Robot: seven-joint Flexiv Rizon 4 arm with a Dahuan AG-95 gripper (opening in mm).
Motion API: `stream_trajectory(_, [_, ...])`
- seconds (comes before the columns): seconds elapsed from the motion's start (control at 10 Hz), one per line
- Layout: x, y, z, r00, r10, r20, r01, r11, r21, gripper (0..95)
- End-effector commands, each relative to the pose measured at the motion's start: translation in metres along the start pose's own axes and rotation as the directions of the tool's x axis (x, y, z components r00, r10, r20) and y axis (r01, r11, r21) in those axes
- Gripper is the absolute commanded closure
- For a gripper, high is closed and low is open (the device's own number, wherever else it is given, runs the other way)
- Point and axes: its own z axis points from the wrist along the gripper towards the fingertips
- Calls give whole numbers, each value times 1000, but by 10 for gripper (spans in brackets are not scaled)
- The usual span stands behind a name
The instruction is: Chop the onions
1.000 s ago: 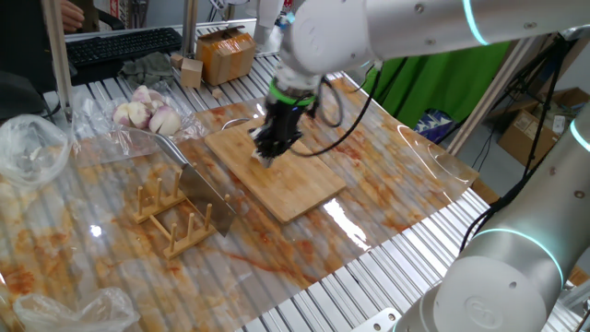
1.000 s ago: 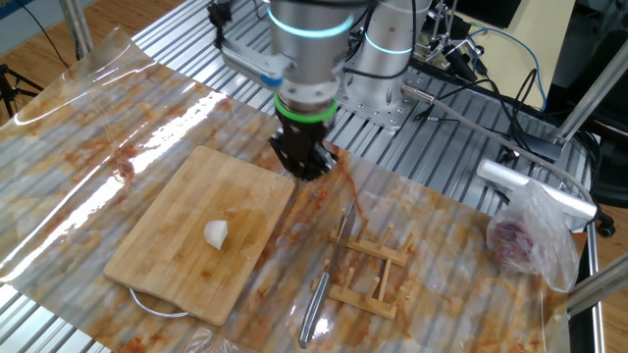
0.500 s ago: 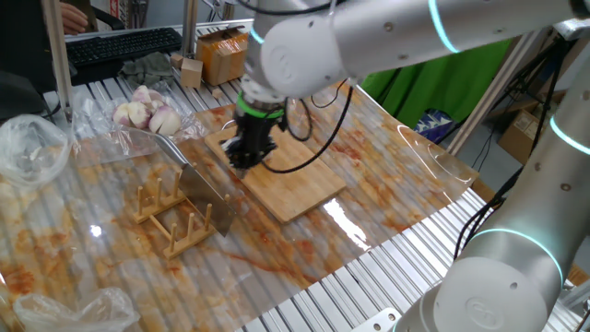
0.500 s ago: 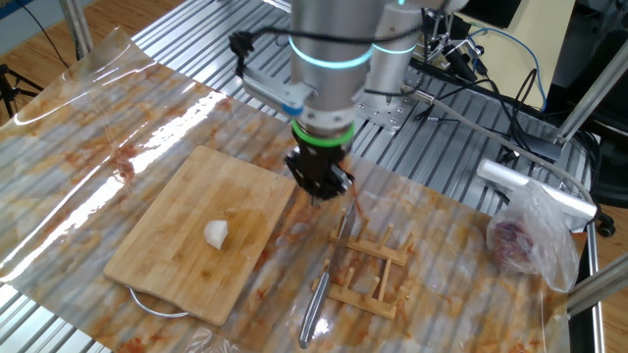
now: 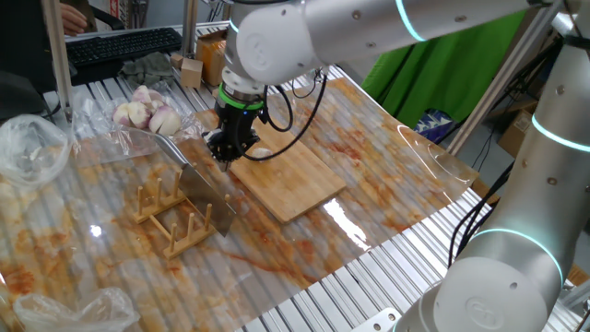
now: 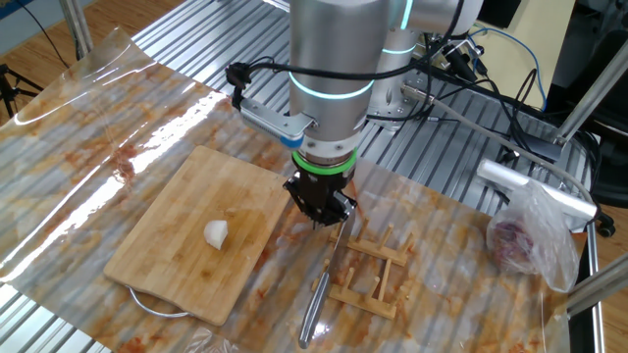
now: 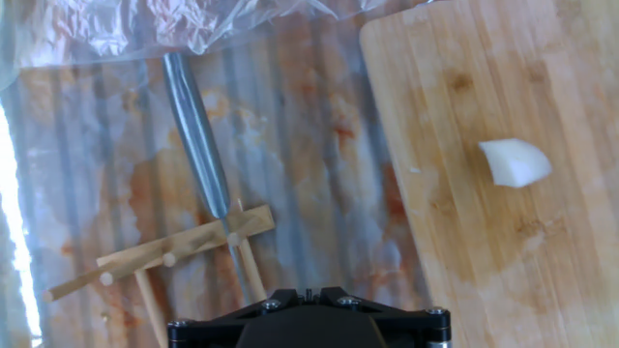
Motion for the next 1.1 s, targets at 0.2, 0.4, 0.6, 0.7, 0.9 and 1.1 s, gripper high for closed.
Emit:
stream_trajectory(0.2, [-3,1,3,1000,2,-2,-2,1000,2,950])
stream_trajectory(0.4, [-3,1,3,1000,1,-2,-1,1000,3,950])
stream_trajectory(0.6, [-3,2,3,1000,-11,-2,11,1000,2,950])
stream_trajectory(0.7, [-3,2,3,1000,-13,-2,13,1000,2,950])
stream_trajectory(0.9, [-3,2,3,1000,-17,-2,17,1000,3,950])
stream_trajectory(1.1, [-3,2,3,999,-32,-3,32,999,0,950])
